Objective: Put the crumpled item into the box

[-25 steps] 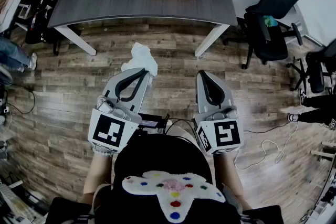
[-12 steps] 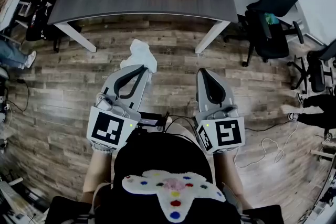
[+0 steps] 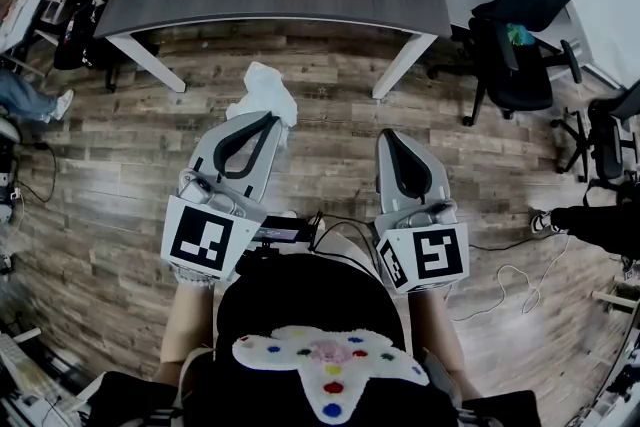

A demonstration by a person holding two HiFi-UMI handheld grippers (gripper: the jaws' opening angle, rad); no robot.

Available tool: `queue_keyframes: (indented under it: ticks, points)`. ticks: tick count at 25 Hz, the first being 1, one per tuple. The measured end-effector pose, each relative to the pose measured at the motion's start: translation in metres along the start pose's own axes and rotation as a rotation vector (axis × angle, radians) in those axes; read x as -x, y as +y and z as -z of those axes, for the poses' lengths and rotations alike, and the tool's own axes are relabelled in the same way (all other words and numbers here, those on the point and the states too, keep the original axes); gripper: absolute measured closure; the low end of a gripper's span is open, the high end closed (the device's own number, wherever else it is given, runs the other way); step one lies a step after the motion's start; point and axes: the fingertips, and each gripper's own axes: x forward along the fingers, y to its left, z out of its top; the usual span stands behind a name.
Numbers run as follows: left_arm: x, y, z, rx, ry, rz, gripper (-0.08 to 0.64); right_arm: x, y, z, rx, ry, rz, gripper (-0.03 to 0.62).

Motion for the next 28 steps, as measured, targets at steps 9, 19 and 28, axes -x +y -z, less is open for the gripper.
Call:
queue_keyframes:
  ticks: [9,19,28]
  points:
    - [0.003,-0.010,0.005,-0.002,-0.001,-0.048,0.551,0.014,-0.011,0.013,-0.002,0.003,-0.019,0.583]
    - [-0.034,0.016,0.006,-0.009,-0.012,-0.029,0.551,-0.026,-0.028,0.010,0.005,-0.008,-0.005,0.583]
    - [-0.085,0.054,0.000,-0.032,-0.027,0.022,0.549,-0.080,-0.049,0.002,0.015,-0.015,0.034,0.583]
